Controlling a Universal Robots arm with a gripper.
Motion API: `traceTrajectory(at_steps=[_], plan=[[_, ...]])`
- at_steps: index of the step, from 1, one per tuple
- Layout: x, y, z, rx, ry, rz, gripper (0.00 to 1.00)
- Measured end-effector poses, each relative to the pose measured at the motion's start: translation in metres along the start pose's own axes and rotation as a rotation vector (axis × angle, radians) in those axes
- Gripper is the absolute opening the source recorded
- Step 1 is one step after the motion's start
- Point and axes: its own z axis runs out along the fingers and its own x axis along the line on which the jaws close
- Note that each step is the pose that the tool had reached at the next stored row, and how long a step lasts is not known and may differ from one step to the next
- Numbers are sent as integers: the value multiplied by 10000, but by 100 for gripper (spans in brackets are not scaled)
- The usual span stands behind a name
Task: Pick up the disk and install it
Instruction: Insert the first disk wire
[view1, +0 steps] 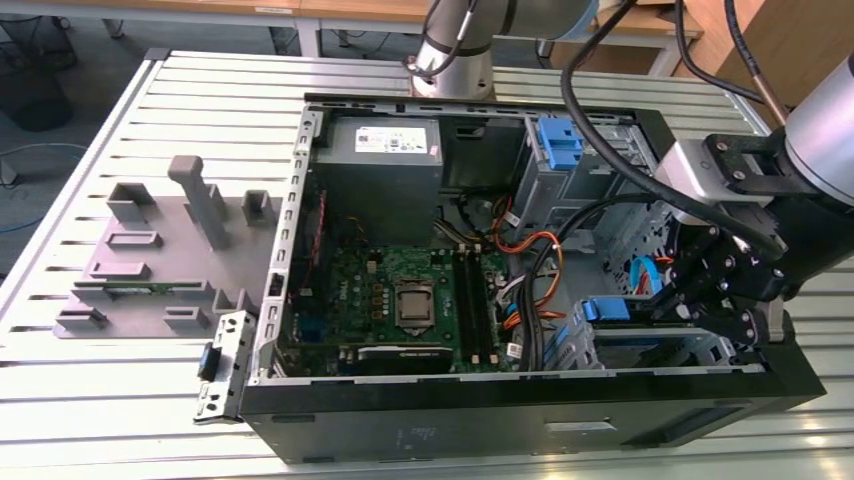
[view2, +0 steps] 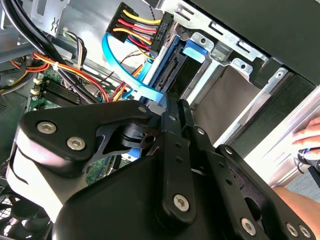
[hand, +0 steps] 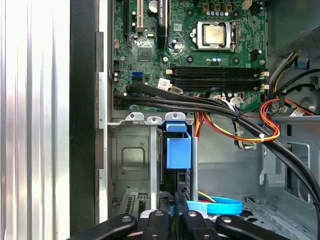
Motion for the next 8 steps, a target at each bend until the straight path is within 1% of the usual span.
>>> traceTrajectory(at_steps=[2, 6, 8], plan=[[1, 0, -1, 0, 1, 0, 16], [-3, 1, -65, 0, 0, 0, 16], [-3, 1, -65, 0, -1, 0, 16]])
